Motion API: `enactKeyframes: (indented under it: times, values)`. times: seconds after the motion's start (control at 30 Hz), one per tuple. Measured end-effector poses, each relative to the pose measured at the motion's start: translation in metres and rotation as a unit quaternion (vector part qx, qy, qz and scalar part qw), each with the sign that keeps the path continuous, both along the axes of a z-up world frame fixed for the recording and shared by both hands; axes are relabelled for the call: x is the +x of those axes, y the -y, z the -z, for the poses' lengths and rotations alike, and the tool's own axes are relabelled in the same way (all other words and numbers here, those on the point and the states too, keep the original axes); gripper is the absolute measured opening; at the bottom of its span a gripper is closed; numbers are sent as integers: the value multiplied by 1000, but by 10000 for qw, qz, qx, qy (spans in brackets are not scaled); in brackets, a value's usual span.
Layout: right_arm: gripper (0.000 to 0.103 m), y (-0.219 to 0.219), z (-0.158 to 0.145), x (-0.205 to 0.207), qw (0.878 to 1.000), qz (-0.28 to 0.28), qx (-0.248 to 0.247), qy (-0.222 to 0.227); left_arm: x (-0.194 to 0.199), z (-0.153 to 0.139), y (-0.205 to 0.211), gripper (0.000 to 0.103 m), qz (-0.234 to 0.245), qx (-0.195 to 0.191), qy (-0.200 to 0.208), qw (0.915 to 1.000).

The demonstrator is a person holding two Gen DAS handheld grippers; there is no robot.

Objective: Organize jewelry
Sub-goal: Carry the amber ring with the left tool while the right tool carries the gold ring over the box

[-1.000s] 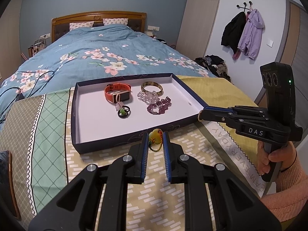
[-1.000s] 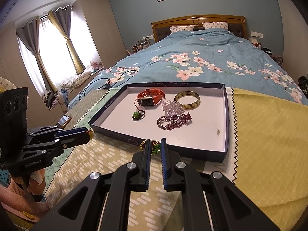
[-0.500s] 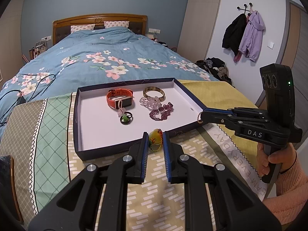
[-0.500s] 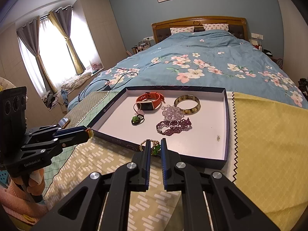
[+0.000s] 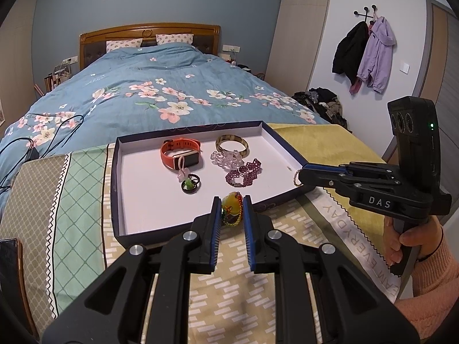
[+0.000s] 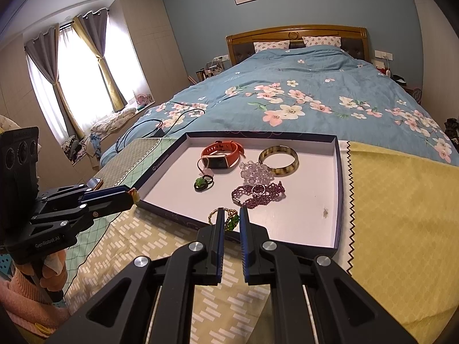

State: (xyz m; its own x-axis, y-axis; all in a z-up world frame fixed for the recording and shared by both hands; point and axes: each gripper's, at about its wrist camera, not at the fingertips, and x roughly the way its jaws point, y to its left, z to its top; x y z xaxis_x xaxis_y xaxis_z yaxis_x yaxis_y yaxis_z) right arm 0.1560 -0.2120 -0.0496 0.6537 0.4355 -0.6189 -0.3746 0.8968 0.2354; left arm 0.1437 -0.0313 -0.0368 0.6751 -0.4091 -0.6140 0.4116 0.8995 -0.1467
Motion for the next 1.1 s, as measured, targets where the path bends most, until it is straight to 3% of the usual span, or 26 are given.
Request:
enactKeyframes:
  times: [1.1]
  values:
    - [9, -3, 0, 24, 10000, 49, -68, 13, 30, 6, -3, 15, -208, 52, -12, 9998]
